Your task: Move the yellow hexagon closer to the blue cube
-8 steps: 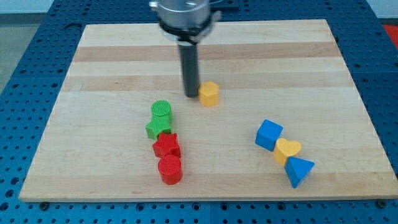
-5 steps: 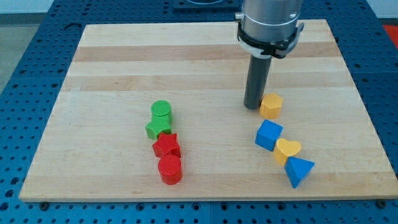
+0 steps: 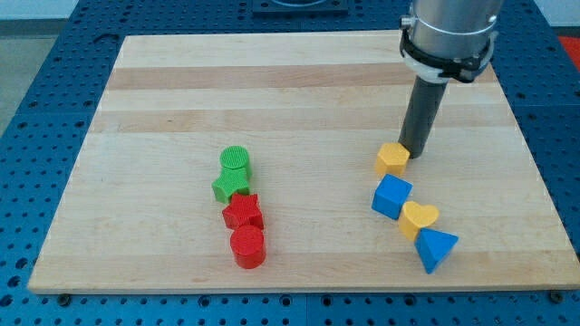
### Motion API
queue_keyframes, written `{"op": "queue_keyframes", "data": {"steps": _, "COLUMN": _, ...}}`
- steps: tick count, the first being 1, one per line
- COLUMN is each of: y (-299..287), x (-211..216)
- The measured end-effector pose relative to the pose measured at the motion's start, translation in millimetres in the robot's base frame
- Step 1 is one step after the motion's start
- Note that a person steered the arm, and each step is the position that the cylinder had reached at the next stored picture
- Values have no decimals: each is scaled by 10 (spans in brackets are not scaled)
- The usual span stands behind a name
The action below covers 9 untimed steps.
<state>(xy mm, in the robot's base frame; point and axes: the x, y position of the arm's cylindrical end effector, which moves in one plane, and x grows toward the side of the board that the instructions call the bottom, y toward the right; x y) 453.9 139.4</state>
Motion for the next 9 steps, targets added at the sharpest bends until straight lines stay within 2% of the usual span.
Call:
{"op": "queue_keyframes", "data": {"steps": 1, "y": 48, "x": 15}}
{"op": "queue_keyframes", "data": {"steps": 2, "y": 180, "x": -259}}
{"op": "queue_keyframes", "data": {"steps": 3, "y": 145, "x": -336}}
{"op": "queue_keyframes", "data": {"steps": 6, "y": 128, "x": -124}}
{"op": "queue_keyframes", "data": {"steps": 9, "y": -157, "x": -188}}
